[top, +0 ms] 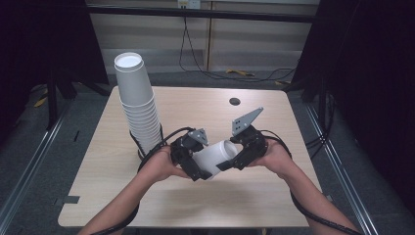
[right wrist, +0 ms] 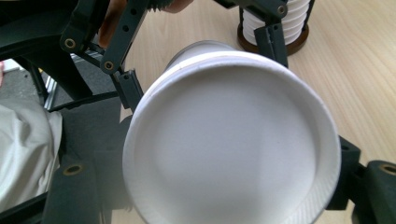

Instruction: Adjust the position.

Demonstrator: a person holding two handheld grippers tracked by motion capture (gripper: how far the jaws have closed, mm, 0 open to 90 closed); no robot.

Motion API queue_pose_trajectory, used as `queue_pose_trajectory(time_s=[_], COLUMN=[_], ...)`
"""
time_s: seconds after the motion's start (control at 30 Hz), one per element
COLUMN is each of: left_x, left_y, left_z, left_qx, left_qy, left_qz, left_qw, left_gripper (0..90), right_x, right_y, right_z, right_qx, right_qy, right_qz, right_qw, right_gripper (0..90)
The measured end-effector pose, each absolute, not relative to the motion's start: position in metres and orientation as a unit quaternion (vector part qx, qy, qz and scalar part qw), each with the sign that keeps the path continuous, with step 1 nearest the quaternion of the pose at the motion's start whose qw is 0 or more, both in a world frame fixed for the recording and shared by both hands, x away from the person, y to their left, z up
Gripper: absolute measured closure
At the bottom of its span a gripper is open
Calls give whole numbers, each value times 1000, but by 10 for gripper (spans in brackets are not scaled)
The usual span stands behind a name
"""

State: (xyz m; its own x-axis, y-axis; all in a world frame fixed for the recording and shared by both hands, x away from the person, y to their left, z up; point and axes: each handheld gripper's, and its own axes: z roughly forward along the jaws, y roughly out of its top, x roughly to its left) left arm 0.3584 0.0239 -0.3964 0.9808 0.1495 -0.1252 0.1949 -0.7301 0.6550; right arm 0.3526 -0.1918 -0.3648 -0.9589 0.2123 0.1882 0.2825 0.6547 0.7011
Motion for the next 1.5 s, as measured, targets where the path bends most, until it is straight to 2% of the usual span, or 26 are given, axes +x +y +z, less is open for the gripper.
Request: queue_pose_trajectory(time_s=[0.23, 0.33, 0.5, 0.83, 1.27, 1.5], left_x=[357, 355, 355, 353, 353, 351], left_y=[23, 23, 22, 23, 22, 18], left_z=[-407, -408, -408, -402, -398, -394], left_qx=[926, 922, 921, 917, 925, 936], left_qy=[95, 89, 89, 67, 61, 58], left_qz=[-31, -14, -20, -9, -15, -10], left_qw=[365, 377, 379, 392, 376, 346], left_gripper=[0, 0, 62, 105, 153, 158], right_x=[353, 353, 353, 355, 356, 353], right_y=[-195, -194, -195, -194, -197, -193], right_z=[-364, -363, -363, -364, -367, -366], right_qx=[-138, -136, -139, -141, -142, -125], right_qy=[-902, -901, -899, -895, -889, -905], right_qz=[-405, -408, -412, -421, -430, -404], right_qw=[47, 48, 48, 57, 65, 49], right_gripper=[249, 248, 247, 246, 242, 224])
